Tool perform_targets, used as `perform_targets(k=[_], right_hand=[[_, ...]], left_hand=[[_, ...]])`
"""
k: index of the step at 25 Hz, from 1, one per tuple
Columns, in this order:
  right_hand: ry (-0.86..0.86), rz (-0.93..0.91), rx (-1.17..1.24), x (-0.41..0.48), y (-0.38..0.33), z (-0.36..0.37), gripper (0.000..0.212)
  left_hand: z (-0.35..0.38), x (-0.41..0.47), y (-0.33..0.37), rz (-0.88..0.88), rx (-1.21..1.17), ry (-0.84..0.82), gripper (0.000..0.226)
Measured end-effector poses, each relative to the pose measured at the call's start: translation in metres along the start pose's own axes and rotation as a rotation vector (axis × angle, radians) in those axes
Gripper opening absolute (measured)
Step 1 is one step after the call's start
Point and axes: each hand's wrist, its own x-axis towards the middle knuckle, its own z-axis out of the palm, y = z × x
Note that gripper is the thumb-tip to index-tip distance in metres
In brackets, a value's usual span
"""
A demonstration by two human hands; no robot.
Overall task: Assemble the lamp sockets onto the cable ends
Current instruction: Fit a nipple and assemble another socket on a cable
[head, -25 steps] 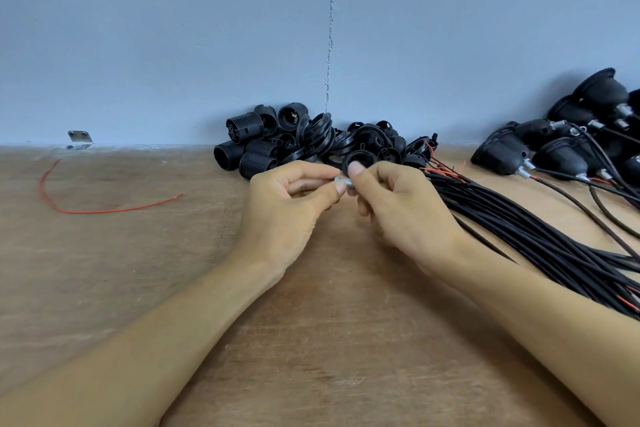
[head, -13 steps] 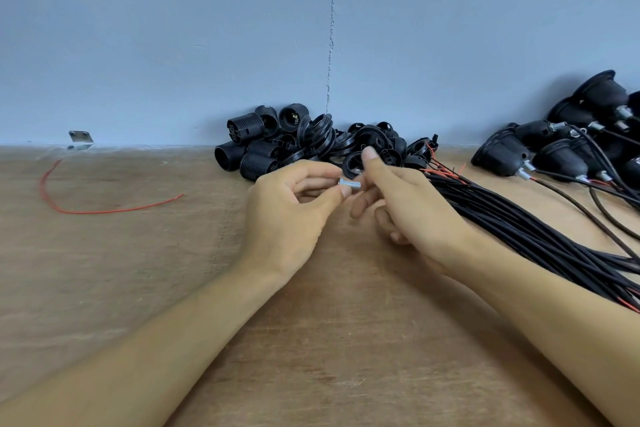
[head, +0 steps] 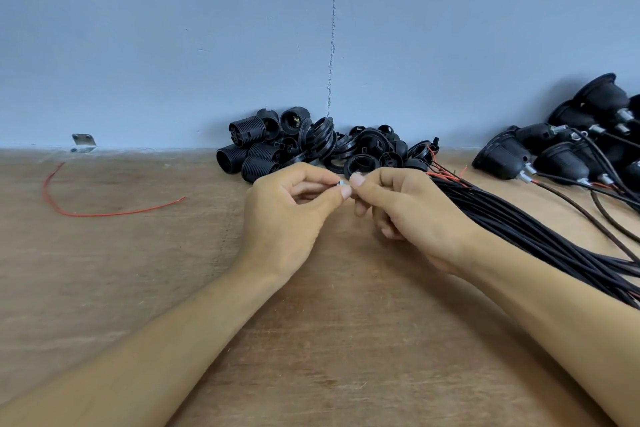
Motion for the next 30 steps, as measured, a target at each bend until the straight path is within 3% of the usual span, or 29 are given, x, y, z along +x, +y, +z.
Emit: perform_targets(k=[3,8,11,15,20,24,28,30], right_hand=[[0.022,0.016,-0.036,0.001,0.001,0.0022,0.048],[-0.042,-0.007,0.021,0.0017,0.0031,-0.002,0.024],[0.0,0.009,-0.006,0.0027,0.004,0.0005,0.043],[-0.009,-0.054,-0.027,0.0012,0.0048,-0.0002,0.03],[0.055,-0.042,-0.116,0.0013,0.0046,0.0028,0.05],[0.041,-0.11,-0.097,-0.0001,0.0043,-0.0004,0.025],[0.116,-0.042,-0.273,0.0007,0.0052,0.0029,0.053],[0.121,-0.049,-0.255,-0.0001,0.0048,0.0035,0.053]], left_hand=[[0.0013,-0.0015,0.001,0.013,0.012,-0.024,0.02],[-0.0007,0.0018,-0.0004,-0.009,0.008,0.017,0.015],[0.0013,0.0001,0.0016,-0.003,0.018,-0.005,0.016],[0.0005,0.0013,-0.0005,-0.002,0.004,0.007,0.017],[0.0028,-0.0011,0.0006,0.011,0.014,-0.033,0.018],[0.0013,-0.0004,-0.0008,0.017,0.003,-0.029,0.02],[0.0036,-0.003,0.0001,0.047,0.022,-0.077,0.024],[0.0031,-0.002,-0.0009,0.041,0.014,-0.066,0.023]])
